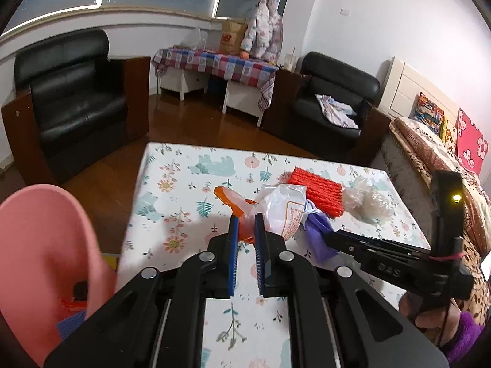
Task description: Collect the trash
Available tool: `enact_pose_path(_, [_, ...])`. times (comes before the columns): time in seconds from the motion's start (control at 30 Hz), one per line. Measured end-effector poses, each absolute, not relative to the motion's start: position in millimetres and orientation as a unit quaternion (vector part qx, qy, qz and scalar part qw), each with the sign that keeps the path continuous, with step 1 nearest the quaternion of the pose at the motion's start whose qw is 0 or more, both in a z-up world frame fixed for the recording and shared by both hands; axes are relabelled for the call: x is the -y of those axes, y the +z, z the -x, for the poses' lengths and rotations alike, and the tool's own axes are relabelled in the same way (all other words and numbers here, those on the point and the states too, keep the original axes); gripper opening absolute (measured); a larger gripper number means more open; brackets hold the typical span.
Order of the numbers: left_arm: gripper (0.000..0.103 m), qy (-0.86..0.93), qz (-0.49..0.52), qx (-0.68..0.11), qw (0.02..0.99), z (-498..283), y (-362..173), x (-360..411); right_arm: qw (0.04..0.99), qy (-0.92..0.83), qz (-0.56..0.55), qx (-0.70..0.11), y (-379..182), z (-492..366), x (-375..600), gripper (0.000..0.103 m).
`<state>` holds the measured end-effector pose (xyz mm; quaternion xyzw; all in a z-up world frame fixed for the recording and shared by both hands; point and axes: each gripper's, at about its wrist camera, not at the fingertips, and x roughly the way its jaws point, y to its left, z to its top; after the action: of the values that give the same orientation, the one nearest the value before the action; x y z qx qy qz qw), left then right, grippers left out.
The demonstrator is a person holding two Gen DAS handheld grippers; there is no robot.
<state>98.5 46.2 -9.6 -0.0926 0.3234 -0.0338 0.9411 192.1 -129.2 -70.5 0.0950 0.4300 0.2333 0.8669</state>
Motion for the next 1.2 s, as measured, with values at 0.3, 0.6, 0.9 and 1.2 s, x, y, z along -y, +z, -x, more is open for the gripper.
enact_pose_path(0.3, [0.009, -0.017, 0.104, -0.296, 0.949, -57.9, 11.2, -65.3, 0.869, 0.234, -0.102, -0.424, -68.7, -189.7, 131.0, 0.015])
enact_pose_path(0.6, [0.009, 0.007, 0.119, -0.275, 0.954, -22.5, 21.8, -90.7, 0.879, 0.232, -0.119, -0.4, -50.5, -167.7, 140.1, 0.013])
enact_pose_path(0.9, [0.009, 0.037, 0.144, -0.255, 0.956, 7.2, 27.1, -121.3, 0.878, 0.267, -0.12, -0.38, -19.5, -131.4, 120.8, 0.013])
enact_pose_path(1.2, [0.009, 0.086, 0.138, -0.239, 0.957, 35.8, 28.3, -149.9, 0.868, 0.322, -0.076, -0.371, 6.0, -104.6, 61.0, 0.013])
